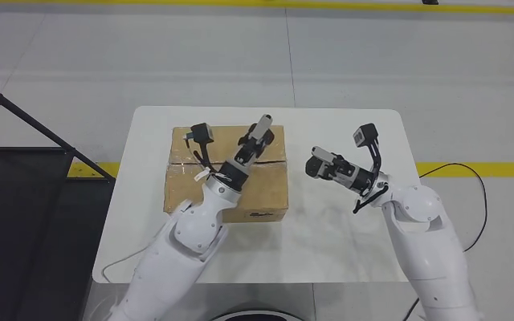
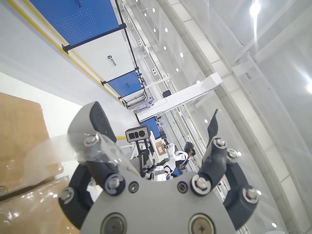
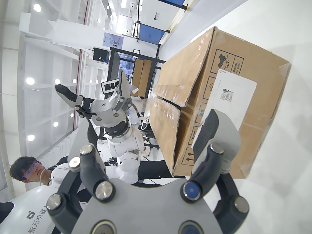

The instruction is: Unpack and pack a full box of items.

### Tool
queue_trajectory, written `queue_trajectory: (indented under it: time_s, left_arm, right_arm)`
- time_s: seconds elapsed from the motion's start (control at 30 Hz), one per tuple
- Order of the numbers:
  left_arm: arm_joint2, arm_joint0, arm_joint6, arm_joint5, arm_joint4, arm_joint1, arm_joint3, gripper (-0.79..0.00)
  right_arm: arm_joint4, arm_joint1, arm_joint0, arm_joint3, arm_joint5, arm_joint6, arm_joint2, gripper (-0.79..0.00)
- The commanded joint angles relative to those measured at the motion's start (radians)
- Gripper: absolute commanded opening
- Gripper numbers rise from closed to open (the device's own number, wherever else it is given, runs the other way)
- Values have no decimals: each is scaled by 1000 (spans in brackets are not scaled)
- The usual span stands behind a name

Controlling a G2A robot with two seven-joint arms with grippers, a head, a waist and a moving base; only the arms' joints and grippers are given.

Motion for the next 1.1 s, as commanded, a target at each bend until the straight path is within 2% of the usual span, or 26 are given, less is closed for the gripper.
queue_trajectory:
  time_s: [0.0,0.43,0.7,1.07]
  left_arm:
    - [5,-9,7,-2,-1,-4,12,0]
    - [21,-47,29,-10,-5,-26,56,0]
    - [9,-46,24,-14,-10,-33,62,0]
    - [-48,-25,9,-2,-50,-35,-1,0]
  right_arm:
    - [-2,1,-2,-3,3,-3,1,0]
    - [0,6,5,-3,6,-6,-8,0]
    - [-24,8,21,-63,-71,-17,-15,0]
    - [-48,6,58,-113,-41,-7,-73,0]
